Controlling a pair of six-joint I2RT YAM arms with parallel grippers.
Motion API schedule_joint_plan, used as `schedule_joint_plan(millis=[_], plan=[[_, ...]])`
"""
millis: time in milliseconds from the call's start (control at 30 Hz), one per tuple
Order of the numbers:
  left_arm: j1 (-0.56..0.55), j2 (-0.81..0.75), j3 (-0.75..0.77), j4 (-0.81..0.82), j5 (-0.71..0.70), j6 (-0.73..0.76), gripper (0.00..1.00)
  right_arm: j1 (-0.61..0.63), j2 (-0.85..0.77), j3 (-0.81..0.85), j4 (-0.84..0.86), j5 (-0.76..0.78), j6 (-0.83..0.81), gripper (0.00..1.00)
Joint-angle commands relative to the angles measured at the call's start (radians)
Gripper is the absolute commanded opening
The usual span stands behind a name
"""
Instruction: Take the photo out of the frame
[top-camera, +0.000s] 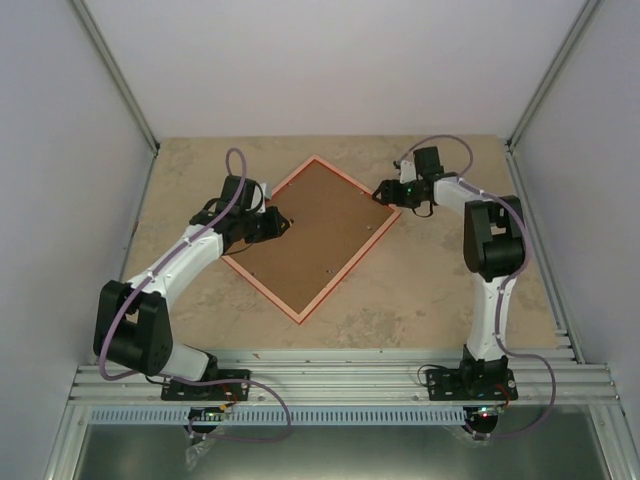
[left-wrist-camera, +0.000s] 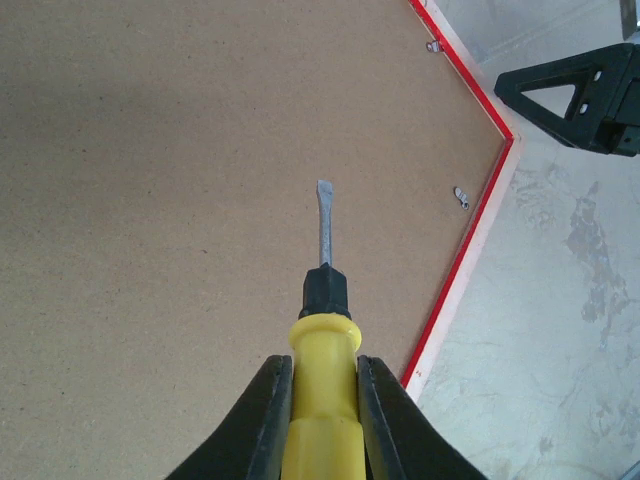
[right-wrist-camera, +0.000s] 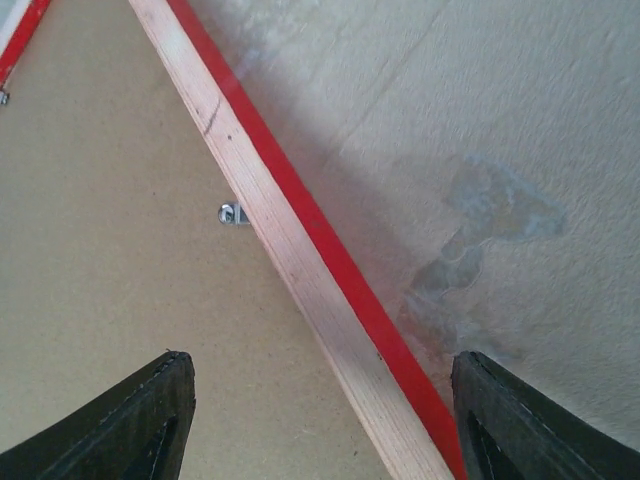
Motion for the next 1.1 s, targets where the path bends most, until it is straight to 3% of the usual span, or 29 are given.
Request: schedule_joint_plan(millis=[0,567,1067], plan=[[0.004,-0.009,-0.009,0.003,0.026,-0.004,0.00,-0.003,0.014,-0.014,0.014,-0.038,-0.013,0.71],[-0.016,0.019,0.025,0.007,0.040,0.005,0.00,0.052,-0.138,-0.240,0.006,-0.117,-0.036,0.67],[-0.075,0.059,0.049,0.019,0.034,0.002,0.00,0.203,-0.286,-0.448,0.043,-0.107,0.023,0.58]])
